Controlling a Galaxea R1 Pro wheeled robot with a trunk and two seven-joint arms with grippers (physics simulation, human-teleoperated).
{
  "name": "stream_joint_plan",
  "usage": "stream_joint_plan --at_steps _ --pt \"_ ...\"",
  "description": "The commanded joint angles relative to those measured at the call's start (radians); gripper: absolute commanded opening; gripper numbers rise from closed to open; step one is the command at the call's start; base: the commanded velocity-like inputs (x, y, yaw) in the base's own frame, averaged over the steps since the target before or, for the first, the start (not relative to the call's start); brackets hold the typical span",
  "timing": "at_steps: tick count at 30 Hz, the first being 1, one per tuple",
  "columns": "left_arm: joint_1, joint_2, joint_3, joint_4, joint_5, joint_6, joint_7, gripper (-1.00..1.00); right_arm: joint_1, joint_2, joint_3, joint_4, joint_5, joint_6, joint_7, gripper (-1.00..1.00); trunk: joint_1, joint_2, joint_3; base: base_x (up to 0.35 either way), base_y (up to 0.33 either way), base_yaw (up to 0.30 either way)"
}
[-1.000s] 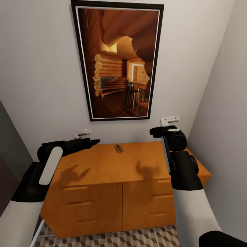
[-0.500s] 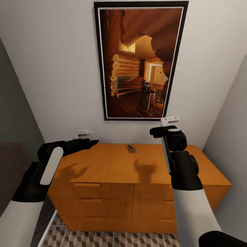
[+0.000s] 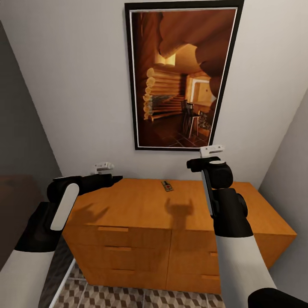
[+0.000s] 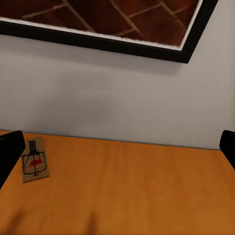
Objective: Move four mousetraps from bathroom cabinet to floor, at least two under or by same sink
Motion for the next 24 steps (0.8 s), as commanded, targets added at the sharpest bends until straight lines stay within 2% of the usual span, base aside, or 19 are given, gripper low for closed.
stream_joint_plan --at_steps 1,13,24 --pt "-0.001 0.001 -0.001 -0.001 0.003 0.004 0.003 1.0 -0.001 0.0 0.001 -0.001 0.001 0.005 -0.001 1.0 0.0 -0.001 -0.001 0.0 0.0 0.012" --pt "-0.001 0.001 -0.001 0.0 0.001 0.005 0.005 1.0 -0.001 0.0 0.0 -0.004 0.001 0.005 0.001 1.0 0.0 -0.001 -0.001 0.0 0.0 0.02" --pt "-0.001 -0.001 0.0 0.019 -0.041 0.004 0.054 1.0 -0.001 0.0 -0.002 -0.002 0.001 0.005 0.005 1.0 0.0 -0.001 -0.001 0.0 0.0 0.209"
